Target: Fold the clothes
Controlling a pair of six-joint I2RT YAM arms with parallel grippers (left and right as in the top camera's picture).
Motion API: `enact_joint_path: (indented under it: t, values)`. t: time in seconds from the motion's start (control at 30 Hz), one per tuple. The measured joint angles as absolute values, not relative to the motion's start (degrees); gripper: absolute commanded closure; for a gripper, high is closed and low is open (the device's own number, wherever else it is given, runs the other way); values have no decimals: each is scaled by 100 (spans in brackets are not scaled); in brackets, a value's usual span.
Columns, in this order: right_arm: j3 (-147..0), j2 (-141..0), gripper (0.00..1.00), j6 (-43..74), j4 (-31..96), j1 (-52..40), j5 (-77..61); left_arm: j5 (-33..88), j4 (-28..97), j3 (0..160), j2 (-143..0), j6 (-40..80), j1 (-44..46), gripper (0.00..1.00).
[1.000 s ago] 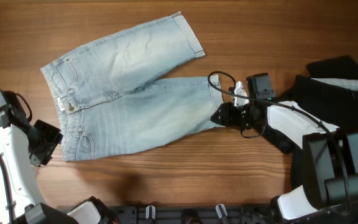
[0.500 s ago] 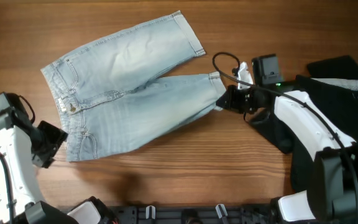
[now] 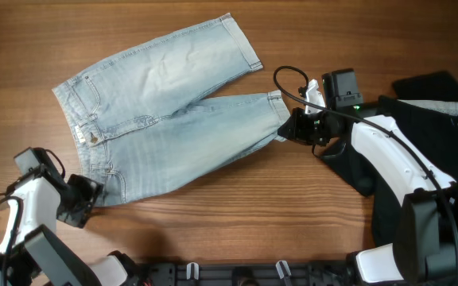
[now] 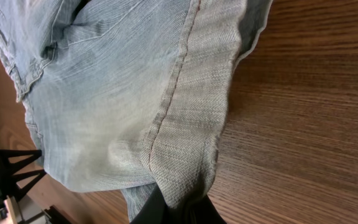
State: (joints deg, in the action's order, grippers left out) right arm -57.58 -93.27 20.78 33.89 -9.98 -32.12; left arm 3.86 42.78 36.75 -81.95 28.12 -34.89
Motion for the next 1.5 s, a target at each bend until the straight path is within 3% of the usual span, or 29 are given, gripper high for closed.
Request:
enact_joint_path:
  t: [0.23,0.33,0.37,0.5,0.83,1.2,1.33,1.5]
  values:
    - [-5758,-9327,92,2080,3393,-998,-3188,552,4001,3653,-8232,2779,-3489,71]
    - [-5758,-9327,92,2080,3393,-998,-3188,550,3966,3651,-8232,2792,-3489,94]
    - [-5758,-9327,92,2080,3393,-998,-3188,548,3959,3651,-8232,2786,-3489,96]
    - [-5758,-9327,93,2080,3428,-998,-3186,593,4106,3691,-8230,2773,-3489,96]
    - [-5767,-8812,95,2274,4705,-998,-2491,587,6604,5135,-8219,2770,-3489,96]
    - [-6702,-7537,96,2711,6018,-1000,-2263,362,7614,5951,-6724,2753,-3487,96]
    - [-7290,-7535,96,2853,5940,-1033,-2285,169,7708,6180,-6359,2751,-3483,96]
    - [-7439,-7782,96,3148,4764,-1066,-2453,115,7190,6305,-6278,2775,-3476,96]
